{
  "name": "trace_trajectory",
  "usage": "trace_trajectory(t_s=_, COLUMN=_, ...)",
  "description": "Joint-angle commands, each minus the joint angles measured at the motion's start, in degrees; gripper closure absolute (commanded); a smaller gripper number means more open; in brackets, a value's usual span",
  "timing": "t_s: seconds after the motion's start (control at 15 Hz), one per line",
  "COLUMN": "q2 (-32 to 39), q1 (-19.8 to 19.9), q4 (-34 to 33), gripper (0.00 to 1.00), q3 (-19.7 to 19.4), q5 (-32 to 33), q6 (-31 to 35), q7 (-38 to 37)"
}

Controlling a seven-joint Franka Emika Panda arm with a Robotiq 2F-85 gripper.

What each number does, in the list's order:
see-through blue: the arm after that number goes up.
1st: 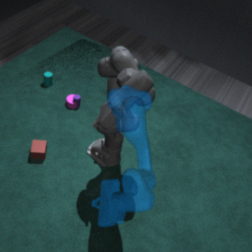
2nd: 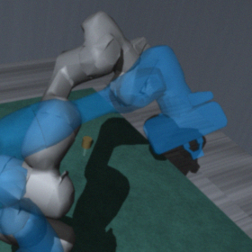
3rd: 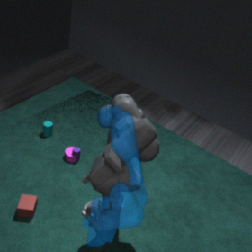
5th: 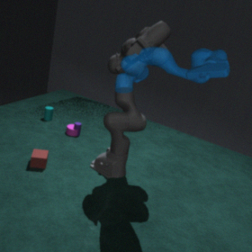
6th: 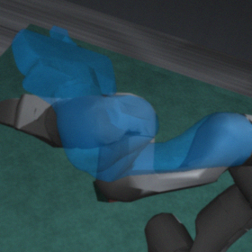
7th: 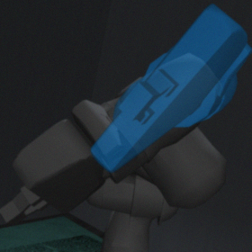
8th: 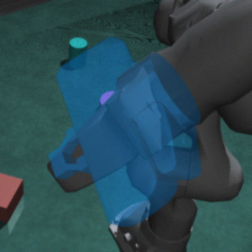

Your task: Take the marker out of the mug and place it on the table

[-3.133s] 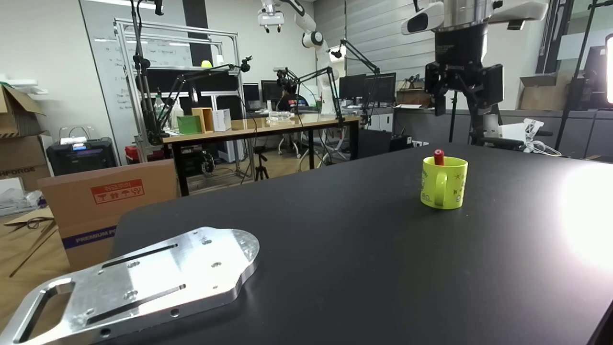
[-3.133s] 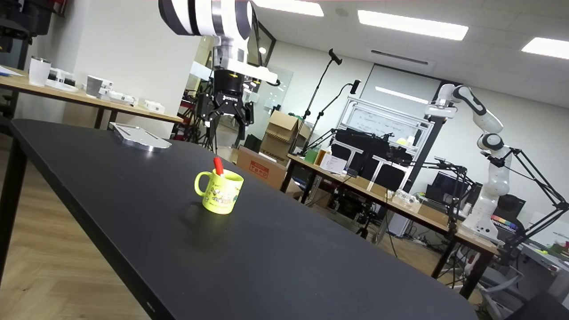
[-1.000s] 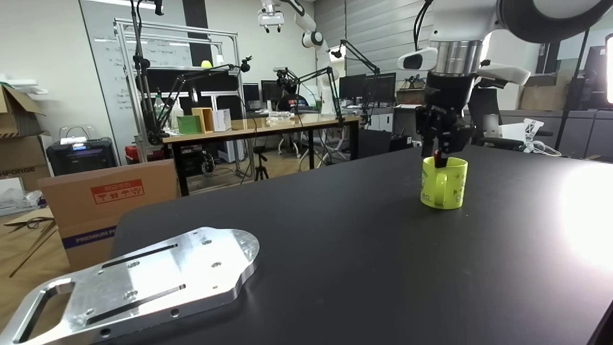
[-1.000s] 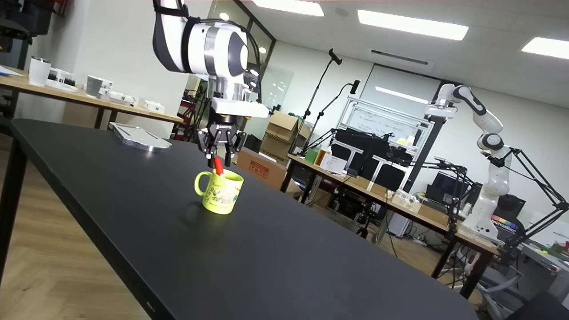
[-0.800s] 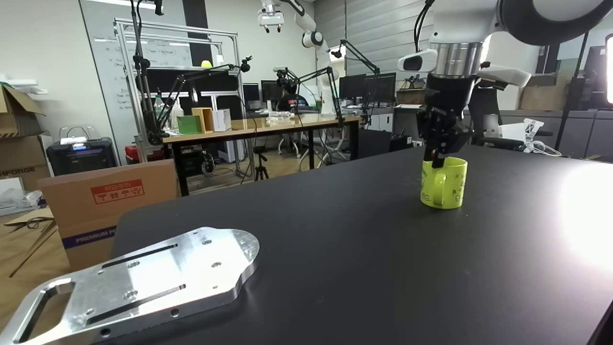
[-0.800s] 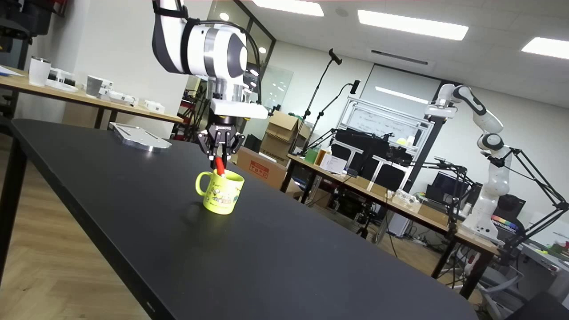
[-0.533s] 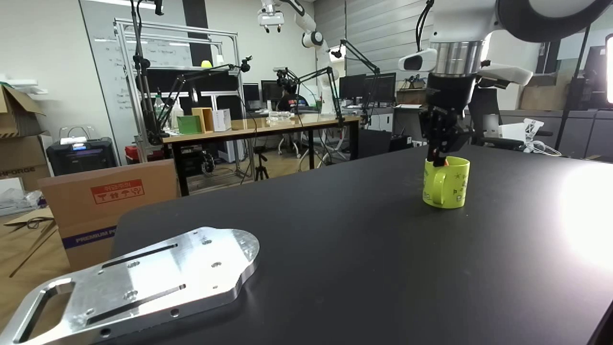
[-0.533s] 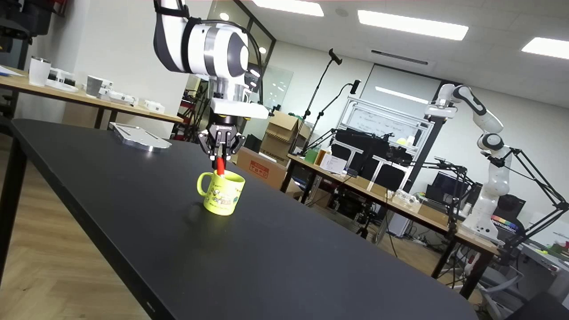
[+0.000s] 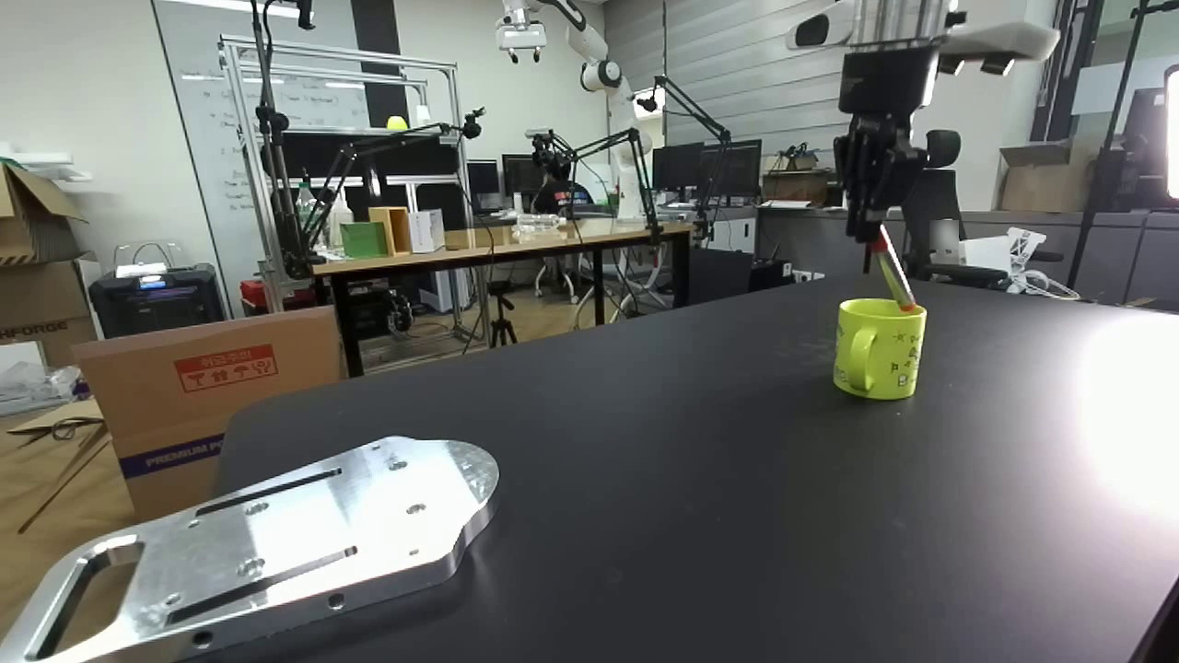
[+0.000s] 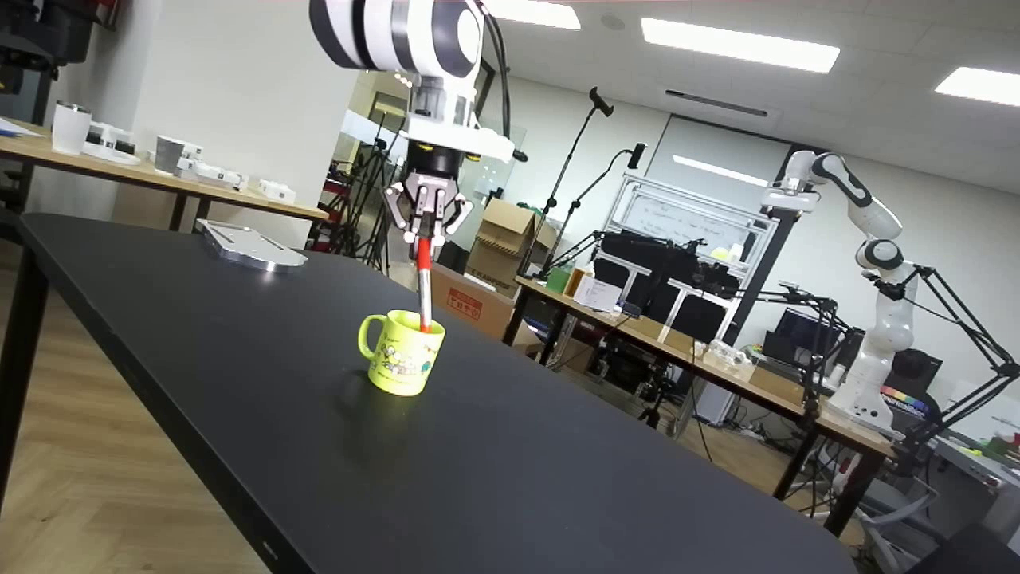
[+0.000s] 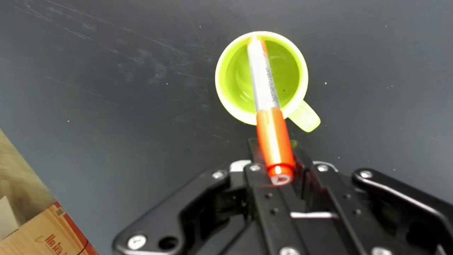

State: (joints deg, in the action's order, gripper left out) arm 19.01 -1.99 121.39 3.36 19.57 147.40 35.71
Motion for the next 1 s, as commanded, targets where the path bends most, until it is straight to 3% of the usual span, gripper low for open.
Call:
trace_trajectory(t_s=0.0, q2=-9.09, q1=0.53, q4=4.44, gripper=0.95, q3=-0.4, q5=-0.2, q6=-4.59, q7=-2.38)
trace_trajectory(t_s=0.47, q2=-19.66, q1=3.56, q4=12.53, gripper=0.95, q3=-4.72, q5=3.35, q6=-13.2, q7=-5.62)
trace_trajectory(t_s=0.67, q2=-18.79, q1=6.66, q4=17.52, gripper=0.95, q3=-7.88, q5=4.01, q6=-11.38, q7=-6.61)
trace_trajectory(t_s=0.93, q2=-12.6, q1=10.34, q4=21.61, gripper=0.95, q3=-11.48, q5=4.97, q6=-3.93, q7=-8.03)
